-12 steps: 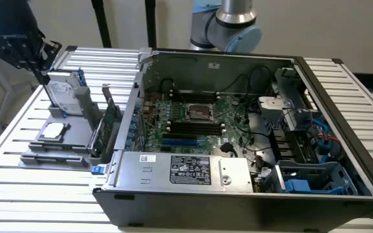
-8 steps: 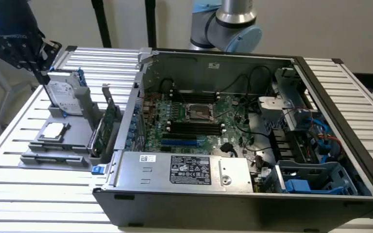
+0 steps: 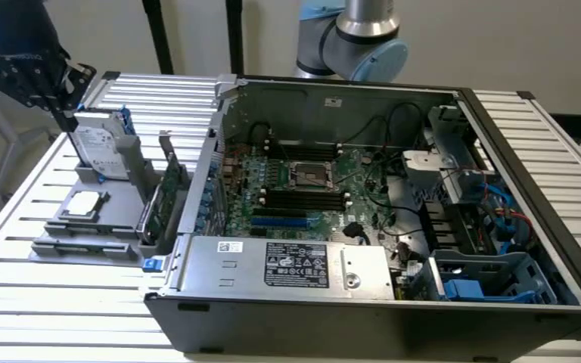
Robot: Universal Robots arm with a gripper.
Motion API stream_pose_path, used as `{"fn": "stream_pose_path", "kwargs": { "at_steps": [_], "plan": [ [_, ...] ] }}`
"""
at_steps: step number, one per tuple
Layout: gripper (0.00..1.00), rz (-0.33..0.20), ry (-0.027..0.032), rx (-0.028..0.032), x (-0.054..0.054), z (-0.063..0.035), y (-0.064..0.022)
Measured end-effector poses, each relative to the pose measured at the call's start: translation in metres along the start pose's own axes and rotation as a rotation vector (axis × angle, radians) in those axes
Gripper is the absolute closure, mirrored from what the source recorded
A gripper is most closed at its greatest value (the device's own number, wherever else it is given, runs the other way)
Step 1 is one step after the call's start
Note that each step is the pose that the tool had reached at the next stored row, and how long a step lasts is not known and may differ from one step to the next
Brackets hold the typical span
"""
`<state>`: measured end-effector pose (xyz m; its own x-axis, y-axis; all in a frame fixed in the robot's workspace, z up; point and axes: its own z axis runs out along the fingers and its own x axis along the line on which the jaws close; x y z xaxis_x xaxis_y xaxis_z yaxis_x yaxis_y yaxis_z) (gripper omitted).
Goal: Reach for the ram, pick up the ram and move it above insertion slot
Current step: 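Reach for the ram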
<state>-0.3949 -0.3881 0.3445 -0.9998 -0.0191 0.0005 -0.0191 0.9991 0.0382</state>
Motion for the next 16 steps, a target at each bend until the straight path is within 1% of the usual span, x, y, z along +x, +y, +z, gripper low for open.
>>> {"fn": "stream_pose_path", "kwargs": {
  "at_steps": [3, 5, 16],
  "plan": [
    [0.89, 0.000, 0.0003, 0.0001, 0.000, -0.0001, -0.0012],
    [0.89, 0.000, 0.0001, 0.0000, 0.000, -0.0001, -0.0051],
    [0.89, 0.000, 0.0000, 0.0001, -0.005, -0.0013, -0.0398]
  ]
}}
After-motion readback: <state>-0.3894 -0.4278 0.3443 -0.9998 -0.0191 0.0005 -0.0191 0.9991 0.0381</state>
